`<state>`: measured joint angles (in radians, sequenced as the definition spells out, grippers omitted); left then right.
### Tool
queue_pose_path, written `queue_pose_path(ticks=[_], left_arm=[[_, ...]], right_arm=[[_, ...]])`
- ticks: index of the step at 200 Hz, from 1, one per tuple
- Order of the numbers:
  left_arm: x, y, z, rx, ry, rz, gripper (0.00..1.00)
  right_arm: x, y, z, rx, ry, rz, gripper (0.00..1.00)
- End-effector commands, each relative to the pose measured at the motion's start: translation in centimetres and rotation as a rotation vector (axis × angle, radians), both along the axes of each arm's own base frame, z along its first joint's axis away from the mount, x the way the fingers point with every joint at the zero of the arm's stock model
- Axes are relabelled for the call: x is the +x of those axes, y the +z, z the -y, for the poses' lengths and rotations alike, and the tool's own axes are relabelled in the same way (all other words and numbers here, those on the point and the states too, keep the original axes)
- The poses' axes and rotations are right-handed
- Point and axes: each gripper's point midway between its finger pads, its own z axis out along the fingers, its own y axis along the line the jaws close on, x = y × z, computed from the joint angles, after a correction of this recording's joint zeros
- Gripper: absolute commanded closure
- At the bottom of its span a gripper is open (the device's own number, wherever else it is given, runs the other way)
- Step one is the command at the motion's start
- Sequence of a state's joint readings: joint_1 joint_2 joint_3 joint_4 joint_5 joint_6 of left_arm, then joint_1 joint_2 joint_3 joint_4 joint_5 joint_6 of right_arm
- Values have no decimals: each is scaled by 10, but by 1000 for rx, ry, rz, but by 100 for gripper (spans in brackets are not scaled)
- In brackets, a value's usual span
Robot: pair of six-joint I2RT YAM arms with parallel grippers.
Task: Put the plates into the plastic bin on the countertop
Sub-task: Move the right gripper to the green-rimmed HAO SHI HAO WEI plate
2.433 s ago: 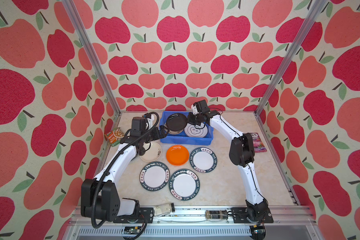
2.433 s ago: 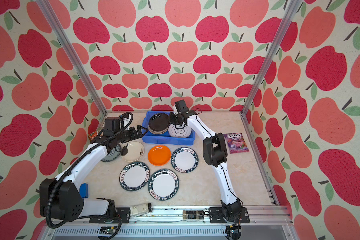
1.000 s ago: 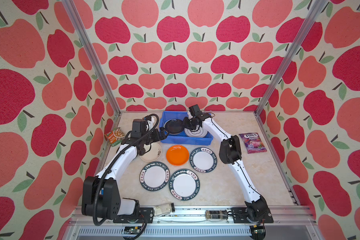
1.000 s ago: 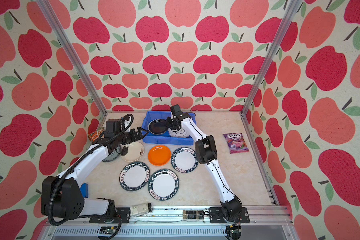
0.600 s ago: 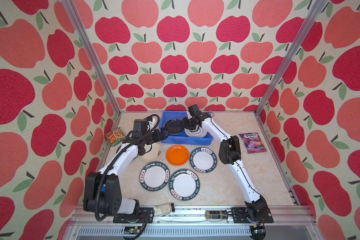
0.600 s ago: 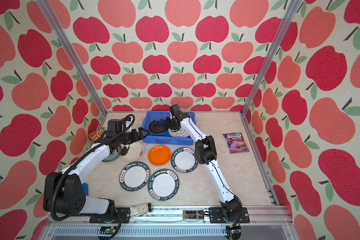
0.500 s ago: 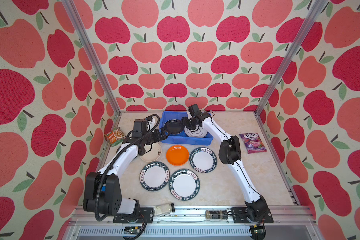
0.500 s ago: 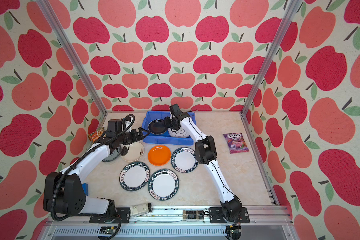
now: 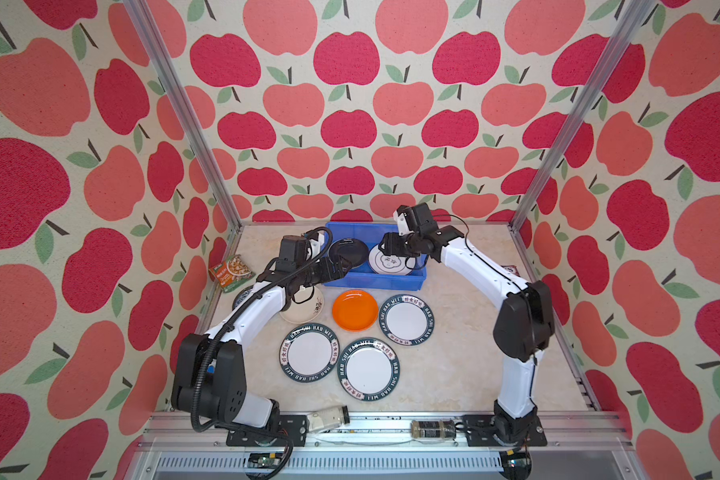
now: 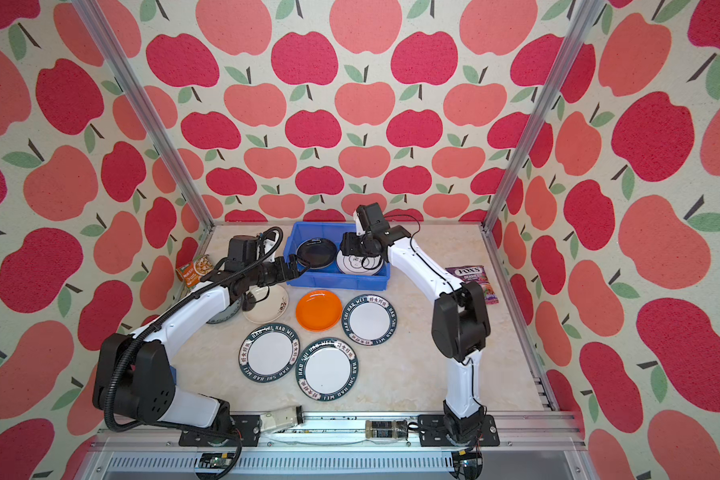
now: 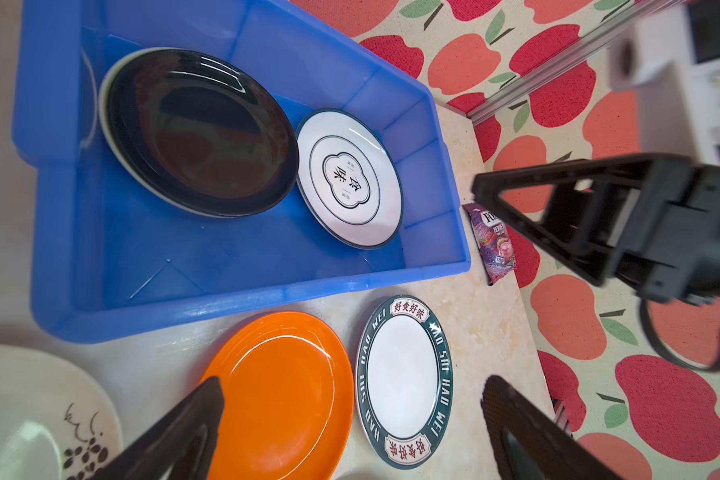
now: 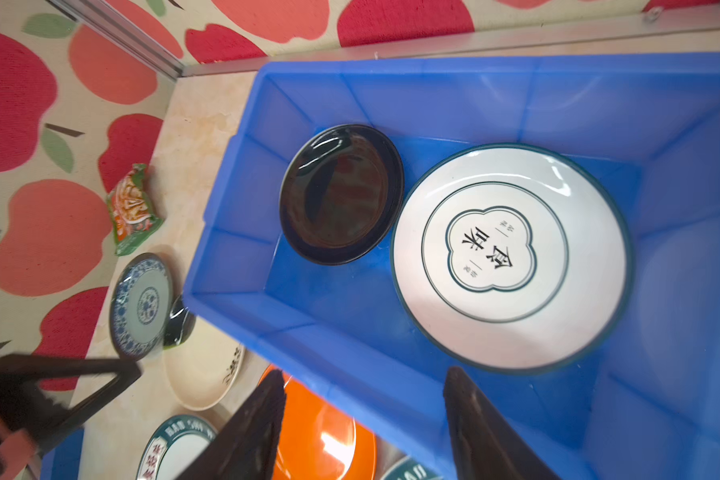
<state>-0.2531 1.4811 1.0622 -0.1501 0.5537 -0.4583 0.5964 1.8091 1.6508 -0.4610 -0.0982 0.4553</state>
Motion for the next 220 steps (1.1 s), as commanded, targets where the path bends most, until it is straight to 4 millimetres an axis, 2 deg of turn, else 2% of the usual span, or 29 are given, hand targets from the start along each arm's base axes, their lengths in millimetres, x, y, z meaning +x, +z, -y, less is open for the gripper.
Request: queue_pose_path(ticks=[1, 14, 28, 46, 51, 52, 56, 59, 80, 89, 91, 98, 115, 146, 169, 220], left_arm=[[12, 11, 6, -13, 7, 37, 1], [13, 11, 9, -15, -2, 34, 1], [13, 13, 12, -18, -10, 30, 1], [14, 13, 17, -19, -23, 29, 1], [14, 12, 18, -19, -26, 27, 1], [13, 12, 19, -19, -28, 28, 1], [13, 11, 19, -17, -29, 25, 1], [13, 10, 20, -17, -32, 24, 1], [11, 4, 25, -18, -48, 12, 1], [11, 0, 27, -24, -52, 0, 1], [11, 0, 27, -27, -53, -1, 1], [10, -2, 28, -35, -55, -5, 1], [8, -2, 29, -38, -55, -6, 1], [7, 0, 28, -27, -55, 0, 1], [7, -2, 28, -23, -55, 0, 1], [4, -7, 27, -24, -45, -10, 1]], right_arm=[[-26, 22, 31, -1, -7, 121, 36], [-52, 16, 58, -10, -45, 92, 36], [-82, 1, 86, 0, -95, 33, 35], [-122, -16, 107, 67, -136, -39, 36], [-133, -26, 112, 78, -152, -65, 37], [-134, -23, 113, 89, -153, -60, 37], [-143, -32, 117, 101, -162, -81, 37], [-147, -31, 118, 120, -170, -83, 38], [-177, -75, 135, 209, -256, -171, 45], [-185, -93, 139, 252, -291, -207, 48], [-188, -103, 141, 247, -300, -223, 48], [-193, -119, 143, 273, -322, -253, 50], [-195, -142, 147, 326, -362, -281, 52], [-188, -161, 155, 318, -392, -296, 59], [-180, -171, 151, 341, -390, -317, 64], [-161, -178, 136, 367, -359, -329, 63]])
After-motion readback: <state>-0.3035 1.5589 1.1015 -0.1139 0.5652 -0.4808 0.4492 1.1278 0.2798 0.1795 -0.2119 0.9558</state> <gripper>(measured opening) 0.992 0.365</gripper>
